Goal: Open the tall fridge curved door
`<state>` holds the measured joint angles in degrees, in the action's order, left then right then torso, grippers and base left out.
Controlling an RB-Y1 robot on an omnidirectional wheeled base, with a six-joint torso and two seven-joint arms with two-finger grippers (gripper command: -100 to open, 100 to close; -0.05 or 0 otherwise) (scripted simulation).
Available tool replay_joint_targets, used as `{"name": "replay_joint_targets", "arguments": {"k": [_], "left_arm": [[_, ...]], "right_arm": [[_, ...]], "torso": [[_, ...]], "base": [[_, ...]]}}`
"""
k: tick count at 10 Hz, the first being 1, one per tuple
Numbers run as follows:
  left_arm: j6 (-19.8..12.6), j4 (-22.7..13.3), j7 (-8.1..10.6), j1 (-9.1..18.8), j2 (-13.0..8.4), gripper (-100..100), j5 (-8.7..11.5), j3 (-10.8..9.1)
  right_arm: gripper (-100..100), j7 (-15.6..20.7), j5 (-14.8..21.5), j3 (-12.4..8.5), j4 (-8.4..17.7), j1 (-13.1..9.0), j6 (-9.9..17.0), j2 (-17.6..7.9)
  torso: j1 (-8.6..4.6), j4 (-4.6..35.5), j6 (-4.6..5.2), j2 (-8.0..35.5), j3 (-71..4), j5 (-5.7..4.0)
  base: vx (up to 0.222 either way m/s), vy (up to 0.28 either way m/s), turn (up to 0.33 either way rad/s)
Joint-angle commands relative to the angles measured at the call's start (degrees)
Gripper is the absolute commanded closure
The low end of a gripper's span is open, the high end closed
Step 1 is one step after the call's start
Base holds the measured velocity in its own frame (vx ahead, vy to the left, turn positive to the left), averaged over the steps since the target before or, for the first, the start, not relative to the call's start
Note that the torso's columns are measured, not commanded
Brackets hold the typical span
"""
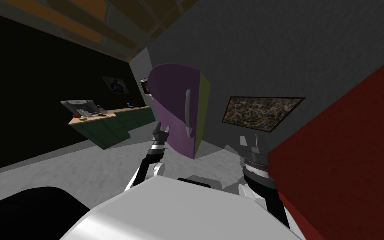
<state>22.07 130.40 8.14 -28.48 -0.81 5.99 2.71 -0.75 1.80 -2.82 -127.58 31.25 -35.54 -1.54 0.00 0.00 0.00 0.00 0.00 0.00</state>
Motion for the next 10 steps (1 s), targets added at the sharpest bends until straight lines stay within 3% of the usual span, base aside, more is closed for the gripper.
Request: {"name": "replay_joint_targets", "arguments": {"k": [1,9,10], "left_arm": [[0.0,0.0,0.0,0.0,0.0,0,0.0,0.0],[0.0,0.0,0.0,0.0,0.0,0,0.0,0.0],[-0.5,-0.4,0.16,0.7,-2.0,-100,0.1,-0.39]], "right_arm": [[0,0.0,0.0,0.0,0.0,0.0,0.0,0.0],[0,0.0,0.0,0.0,0.0,0.0,0.0,0.0],[0,0.0,0.0,0.0,0.0,0.0,0.0,0.0]], "torso": [[0.0,2.3,0.0,2.3,-4.7,0.0],[0.0,35.4,0.0,35.4,-70.7,0.0],[0.0,39.6,0.0,39.6,-79.2,0.0]], "base": [[0.0,0.0,0.0],[0.0,0.0,0.0],[0.01,-0.02,0.018]]}}
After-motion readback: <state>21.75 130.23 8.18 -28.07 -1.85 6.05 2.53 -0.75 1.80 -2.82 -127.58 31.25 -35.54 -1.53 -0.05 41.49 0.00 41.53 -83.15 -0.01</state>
